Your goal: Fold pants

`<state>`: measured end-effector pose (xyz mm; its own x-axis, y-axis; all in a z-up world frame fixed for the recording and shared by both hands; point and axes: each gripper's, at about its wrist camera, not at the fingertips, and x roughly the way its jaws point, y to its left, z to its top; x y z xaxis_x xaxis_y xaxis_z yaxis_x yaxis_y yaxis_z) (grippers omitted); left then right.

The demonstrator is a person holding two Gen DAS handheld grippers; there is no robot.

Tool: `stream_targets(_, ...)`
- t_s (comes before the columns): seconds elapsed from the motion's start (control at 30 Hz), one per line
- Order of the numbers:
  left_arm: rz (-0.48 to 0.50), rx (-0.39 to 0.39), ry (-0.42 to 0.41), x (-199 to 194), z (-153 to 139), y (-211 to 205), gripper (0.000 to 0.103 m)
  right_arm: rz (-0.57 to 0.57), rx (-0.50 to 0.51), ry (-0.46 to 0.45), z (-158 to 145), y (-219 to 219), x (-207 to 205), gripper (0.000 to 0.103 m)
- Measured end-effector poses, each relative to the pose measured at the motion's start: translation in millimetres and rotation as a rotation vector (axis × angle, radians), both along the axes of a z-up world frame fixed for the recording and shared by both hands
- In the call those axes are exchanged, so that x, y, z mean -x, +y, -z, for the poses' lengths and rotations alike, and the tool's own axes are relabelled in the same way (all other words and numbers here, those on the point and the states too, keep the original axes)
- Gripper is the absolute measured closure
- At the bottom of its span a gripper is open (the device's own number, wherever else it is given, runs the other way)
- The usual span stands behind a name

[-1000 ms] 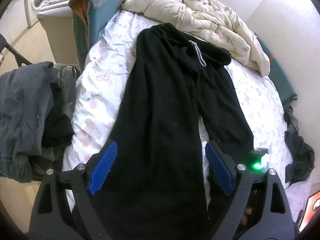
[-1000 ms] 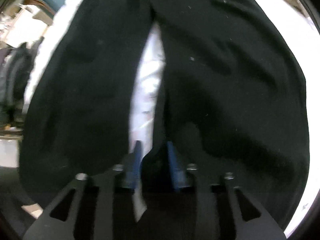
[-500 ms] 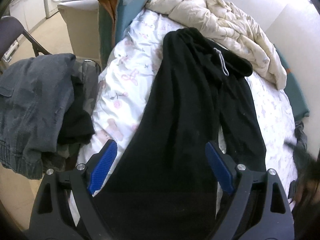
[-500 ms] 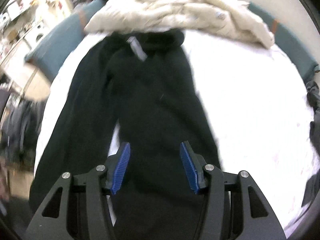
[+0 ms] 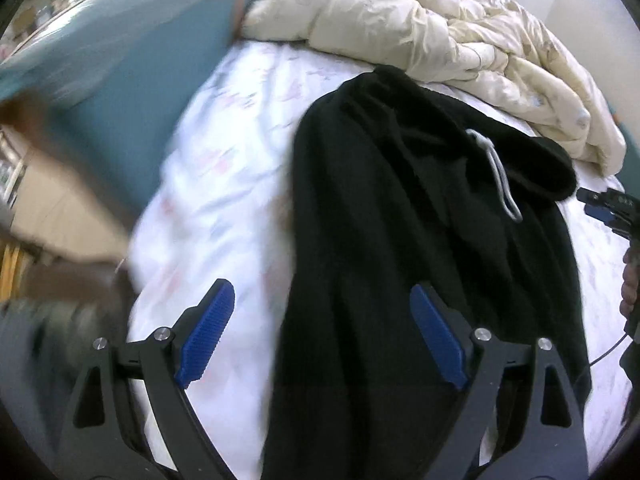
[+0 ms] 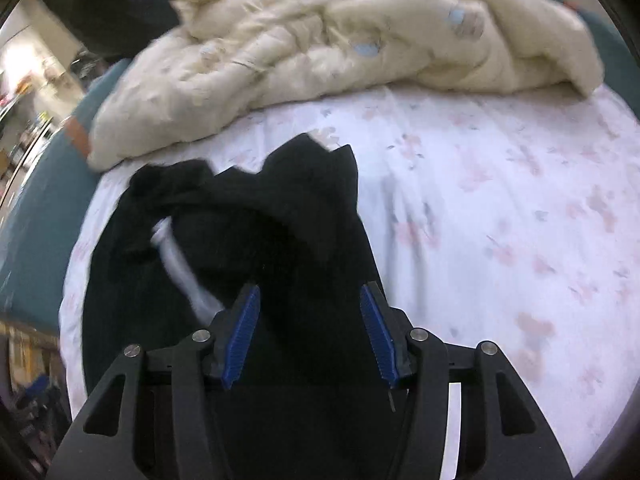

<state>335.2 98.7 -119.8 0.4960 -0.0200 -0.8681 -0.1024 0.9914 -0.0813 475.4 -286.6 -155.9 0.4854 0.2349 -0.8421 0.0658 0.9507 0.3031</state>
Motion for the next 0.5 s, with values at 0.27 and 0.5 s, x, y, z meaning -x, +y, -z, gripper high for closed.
stream_targets(0.27,0.032,-0.028,-0.161,-48,41,-9,0.015,0.187,-0.028,-0.019,-3,-20,-117,0.096)
stream_targets(0.5,0.028,-0.003,-0.318,-34,35,-12,0.015,0.239,0.156,0.044,-32,-24,-206,0.05)
